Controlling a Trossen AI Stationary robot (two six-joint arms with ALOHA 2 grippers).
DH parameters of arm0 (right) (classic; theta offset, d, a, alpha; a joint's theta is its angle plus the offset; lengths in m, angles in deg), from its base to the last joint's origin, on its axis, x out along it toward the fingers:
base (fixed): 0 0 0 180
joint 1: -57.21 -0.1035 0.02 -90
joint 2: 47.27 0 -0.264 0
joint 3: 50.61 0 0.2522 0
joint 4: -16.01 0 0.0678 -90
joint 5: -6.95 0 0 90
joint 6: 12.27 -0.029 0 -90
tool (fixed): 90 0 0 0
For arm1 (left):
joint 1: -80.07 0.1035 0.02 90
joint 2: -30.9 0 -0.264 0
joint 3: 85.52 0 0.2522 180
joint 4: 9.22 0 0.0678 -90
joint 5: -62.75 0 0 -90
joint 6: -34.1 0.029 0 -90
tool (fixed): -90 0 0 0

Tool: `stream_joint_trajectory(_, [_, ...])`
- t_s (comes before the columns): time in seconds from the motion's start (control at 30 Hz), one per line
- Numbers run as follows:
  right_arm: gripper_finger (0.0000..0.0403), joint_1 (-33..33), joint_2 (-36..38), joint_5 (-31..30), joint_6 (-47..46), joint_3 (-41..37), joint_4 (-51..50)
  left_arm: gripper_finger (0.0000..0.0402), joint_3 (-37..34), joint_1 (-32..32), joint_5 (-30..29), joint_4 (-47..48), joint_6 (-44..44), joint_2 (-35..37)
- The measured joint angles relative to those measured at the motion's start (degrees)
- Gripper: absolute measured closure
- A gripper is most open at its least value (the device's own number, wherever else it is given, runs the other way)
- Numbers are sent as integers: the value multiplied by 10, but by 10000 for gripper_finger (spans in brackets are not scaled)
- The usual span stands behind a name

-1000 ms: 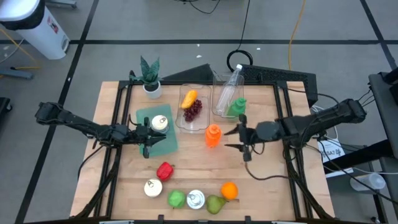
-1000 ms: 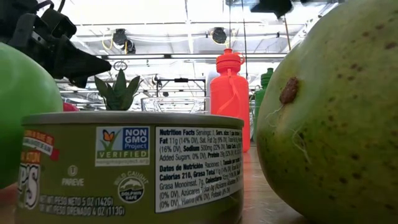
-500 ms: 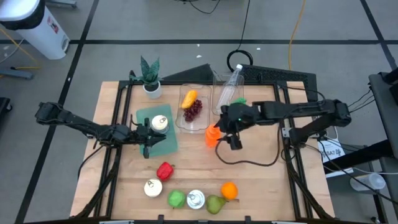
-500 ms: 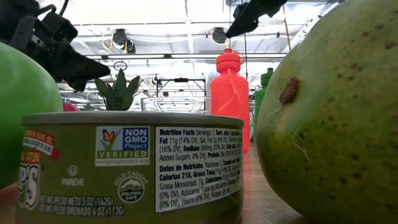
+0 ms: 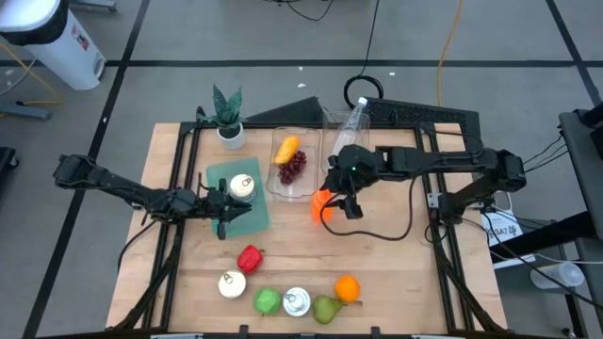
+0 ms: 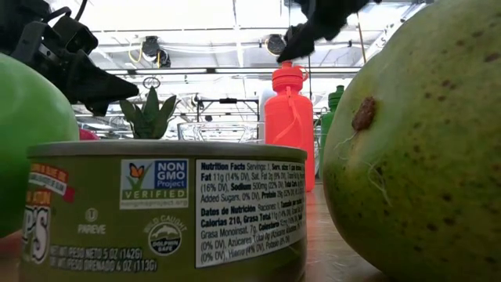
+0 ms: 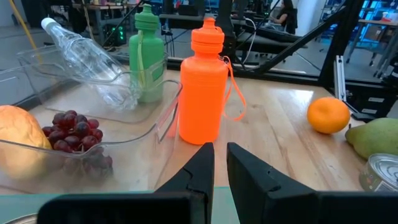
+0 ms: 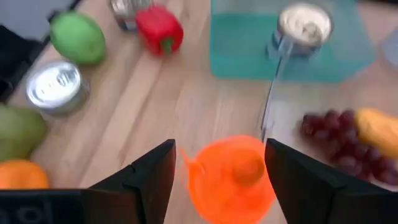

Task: Pick & Place Food Item
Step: Put the orange water bottle into the right transparent bin

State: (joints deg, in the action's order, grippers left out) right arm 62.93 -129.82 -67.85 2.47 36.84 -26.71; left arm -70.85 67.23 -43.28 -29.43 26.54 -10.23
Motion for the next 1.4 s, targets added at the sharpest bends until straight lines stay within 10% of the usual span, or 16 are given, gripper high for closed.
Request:
stream_joint_trajectory(0.5, [33,8,-11,-18,36,-4,20,352,0,0,1,13,-15,0])
stream_joint_trajectory(1.4, [30,28,-11,17,12,-118,154,352,0,0,27,15,-16,0])
